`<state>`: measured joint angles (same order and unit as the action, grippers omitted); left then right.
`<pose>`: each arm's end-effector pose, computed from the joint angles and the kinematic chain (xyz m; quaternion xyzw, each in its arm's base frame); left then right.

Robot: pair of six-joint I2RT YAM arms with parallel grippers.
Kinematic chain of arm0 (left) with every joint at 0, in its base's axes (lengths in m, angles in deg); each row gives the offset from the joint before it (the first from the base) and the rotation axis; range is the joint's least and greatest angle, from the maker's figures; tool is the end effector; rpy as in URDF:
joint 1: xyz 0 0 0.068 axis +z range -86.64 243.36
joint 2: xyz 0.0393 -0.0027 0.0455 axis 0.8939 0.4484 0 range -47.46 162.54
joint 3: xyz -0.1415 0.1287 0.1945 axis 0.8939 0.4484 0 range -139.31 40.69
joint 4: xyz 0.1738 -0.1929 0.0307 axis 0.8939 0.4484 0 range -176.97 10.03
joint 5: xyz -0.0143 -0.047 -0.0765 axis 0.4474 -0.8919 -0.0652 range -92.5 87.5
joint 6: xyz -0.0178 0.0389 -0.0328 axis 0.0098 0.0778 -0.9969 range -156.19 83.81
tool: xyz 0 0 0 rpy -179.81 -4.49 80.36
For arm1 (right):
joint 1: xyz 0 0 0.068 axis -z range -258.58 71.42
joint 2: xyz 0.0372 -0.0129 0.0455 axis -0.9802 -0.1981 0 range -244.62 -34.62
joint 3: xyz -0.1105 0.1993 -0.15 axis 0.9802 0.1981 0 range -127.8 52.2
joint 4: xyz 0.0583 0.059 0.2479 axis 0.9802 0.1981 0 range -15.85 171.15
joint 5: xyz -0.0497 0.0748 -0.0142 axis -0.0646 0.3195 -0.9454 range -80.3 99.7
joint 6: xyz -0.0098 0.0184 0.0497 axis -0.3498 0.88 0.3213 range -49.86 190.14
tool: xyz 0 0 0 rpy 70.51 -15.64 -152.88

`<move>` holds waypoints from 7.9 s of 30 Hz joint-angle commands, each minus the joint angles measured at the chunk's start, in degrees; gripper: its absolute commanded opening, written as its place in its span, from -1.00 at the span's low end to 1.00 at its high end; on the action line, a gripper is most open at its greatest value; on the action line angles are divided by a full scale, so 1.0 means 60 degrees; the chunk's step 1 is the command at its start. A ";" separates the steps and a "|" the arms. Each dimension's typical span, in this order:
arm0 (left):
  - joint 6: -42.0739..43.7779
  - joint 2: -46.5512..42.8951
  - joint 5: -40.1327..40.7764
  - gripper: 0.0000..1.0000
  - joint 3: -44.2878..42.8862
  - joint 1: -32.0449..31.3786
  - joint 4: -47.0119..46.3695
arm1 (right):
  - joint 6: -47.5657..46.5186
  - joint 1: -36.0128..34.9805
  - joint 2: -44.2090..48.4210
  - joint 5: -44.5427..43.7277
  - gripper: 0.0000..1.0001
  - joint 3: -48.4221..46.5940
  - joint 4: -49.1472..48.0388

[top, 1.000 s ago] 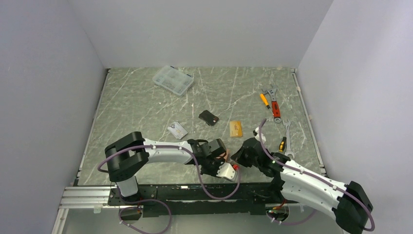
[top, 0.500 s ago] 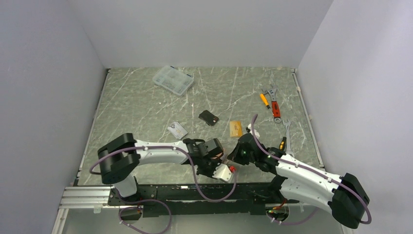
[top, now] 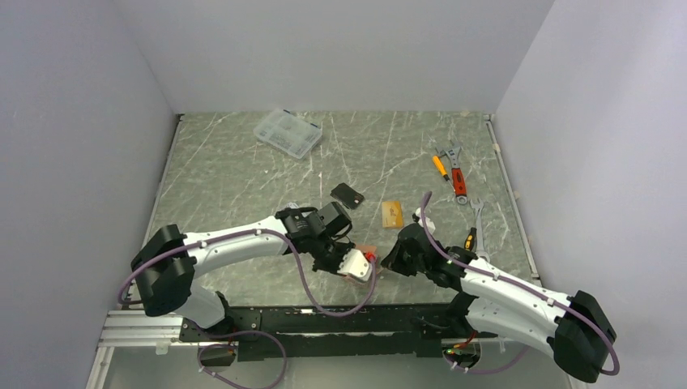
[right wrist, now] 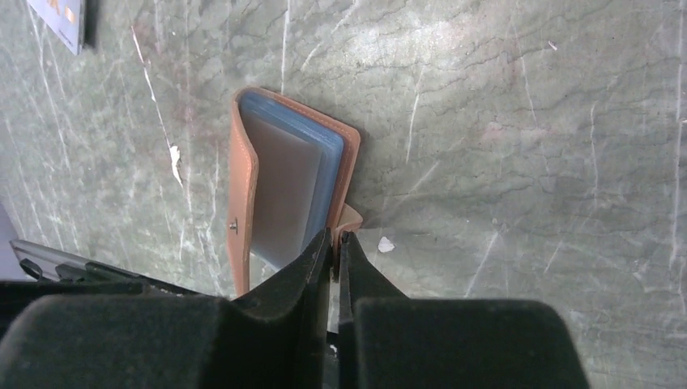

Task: Put the credit cards into the card holder
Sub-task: Close the card holder at the center of the board, then reset both arms

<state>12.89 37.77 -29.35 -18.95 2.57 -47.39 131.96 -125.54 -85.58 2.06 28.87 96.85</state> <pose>0.1273 -0.2603 0.2289 0.8062 0.5049 -0.2469 0.1849 0.1183 0.1199 0.1740 0.1438 0.9277 0.2388 0.2482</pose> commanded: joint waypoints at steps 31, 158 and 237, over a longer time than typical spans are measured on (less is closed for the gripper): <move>-0.0307 0.1110 0.1926 -0.01 0.1590 -0.1346 -0.4267 | -0.0211 0.0771 0.0255 0.1180 -0.51 -0.0572 0.0964; -0.0195 0.1066 0.2904 -0.39 0.1685 -0.1703 -0.4079 | -0.1099 0.0078 -0.4651 0.2049 -1.00 -0.2203 0.0156; -0.4533 -0.4535 0.0364 0.99 0.1328 1.0413 -0.1827 | -0.5851 0.3117 -0.4674 0.1907 0.99 -0.7825 0.0424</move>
<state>-6.15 12.26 -21.09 -15.08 60.73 -48.75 102.63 -114.70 -112.99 17.58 -19.21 96.92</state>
